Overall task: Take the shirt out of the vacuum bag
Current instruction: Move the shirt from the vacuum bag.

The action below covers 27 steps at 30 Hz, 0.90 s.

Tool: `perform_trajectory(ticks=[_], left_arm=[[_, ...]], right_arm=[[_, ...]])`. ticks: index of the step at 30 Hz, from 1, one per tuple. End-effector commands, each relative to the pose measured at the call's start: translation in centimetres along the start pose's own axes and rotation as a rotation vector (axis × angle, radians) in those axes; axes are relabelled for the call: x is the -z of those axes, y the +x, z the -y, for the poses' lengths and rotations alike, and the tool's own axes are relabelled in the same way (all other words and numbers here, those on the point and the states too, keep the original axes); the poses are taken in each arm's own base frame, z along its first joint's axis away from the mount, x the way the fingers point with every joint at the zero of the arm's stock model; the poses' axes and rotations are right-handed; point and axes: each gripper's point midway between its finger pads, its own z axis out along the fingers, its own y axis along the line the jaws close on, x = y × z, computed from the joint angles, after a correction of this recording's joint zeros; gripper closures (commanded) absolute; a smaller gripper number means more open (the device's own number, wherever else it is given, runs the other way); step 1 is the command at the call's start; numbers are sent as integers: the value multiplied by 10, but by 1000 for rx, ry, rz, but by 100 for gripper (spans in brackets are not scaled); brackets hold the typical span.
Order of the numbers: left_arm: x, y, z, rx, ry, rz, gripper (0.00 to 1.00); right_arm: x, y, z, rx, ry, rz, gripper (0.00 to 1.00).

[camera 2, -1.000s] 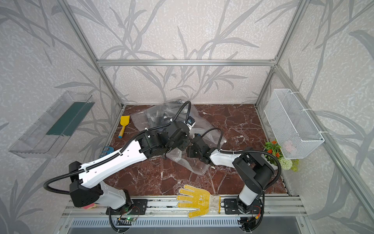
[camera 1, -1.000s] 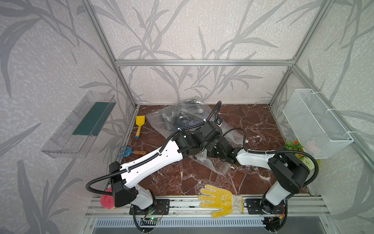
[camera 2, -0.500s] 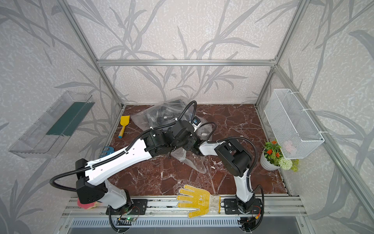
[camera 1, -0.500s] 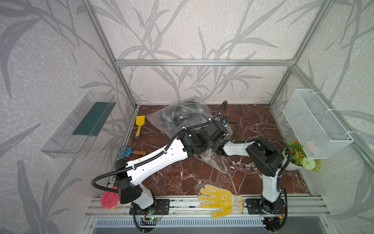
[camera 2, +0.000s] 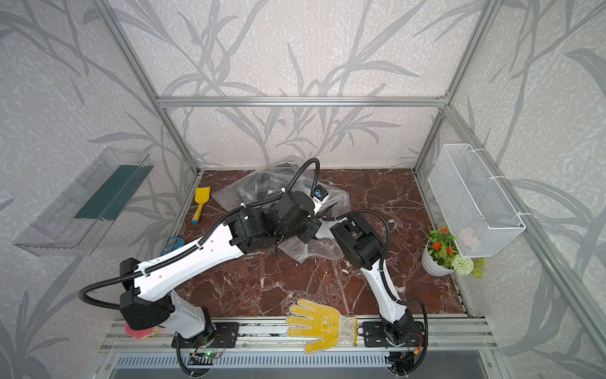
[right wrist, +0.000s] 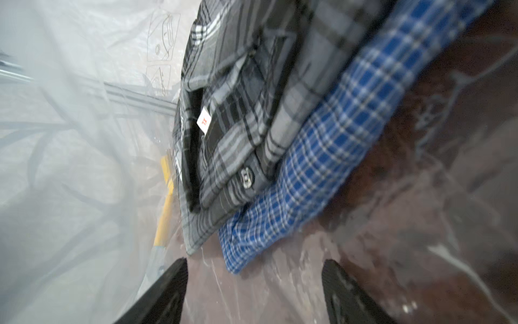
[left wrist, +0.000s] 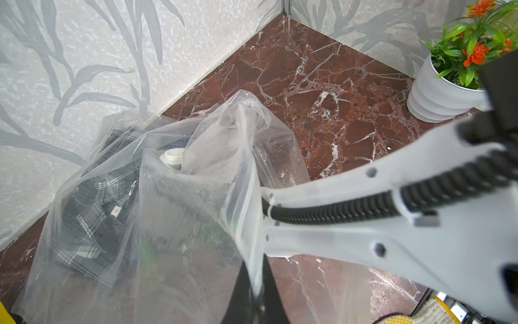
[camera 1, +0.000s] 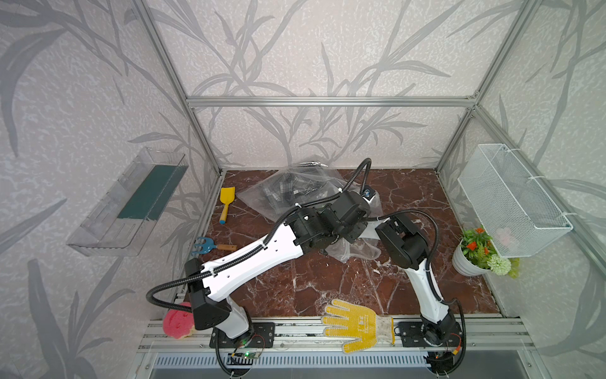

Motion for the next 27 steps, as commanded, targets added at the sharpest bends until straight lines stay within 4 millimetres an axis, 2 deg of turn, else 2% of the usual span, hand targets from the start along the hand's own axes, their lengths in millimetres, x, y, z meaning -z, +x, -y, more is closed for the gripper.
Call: perform_trajectory(ticks=[1, 6, 13, 14, 17, 19, 22, 25, 27], left_arm=[[13, -13, 5, -5, 33, 34, 100], [16, -15, 3, -12, 30, 41, 100], [23, -19, 8, -7, 67, 46, 99], [25, -19, 9, -1, 77, 50, 95], [36, -26, 12, 12, 118, 78, 70], [46, -29, 6, 40, 105, 98, 49], [64, -32, -8, 62, 96, 136, 26], [79, -28, -39, 116, 48, 158, 18], [81, -17, -76, 215, 3, 168, 17]], right_arm=[[-15, -4, 23, -41, 56, 0, 24], [-33, -3, 42, -64, 101, 8, 23], [-63, -6, 49, -98, 99, 14, 23], [-66, -7, 50, -99, 99, 18, 23], [-74, -11, 53, -105, 104, 39, 30], [-80, -14, 59, -115, 112, 56, 39], [-85, -21, 64, -130, 119, 79, 56], [-85, -30, 67, -137, 120, 92, 79], [-82, -36, 66, -122, 123, 89, 91]])
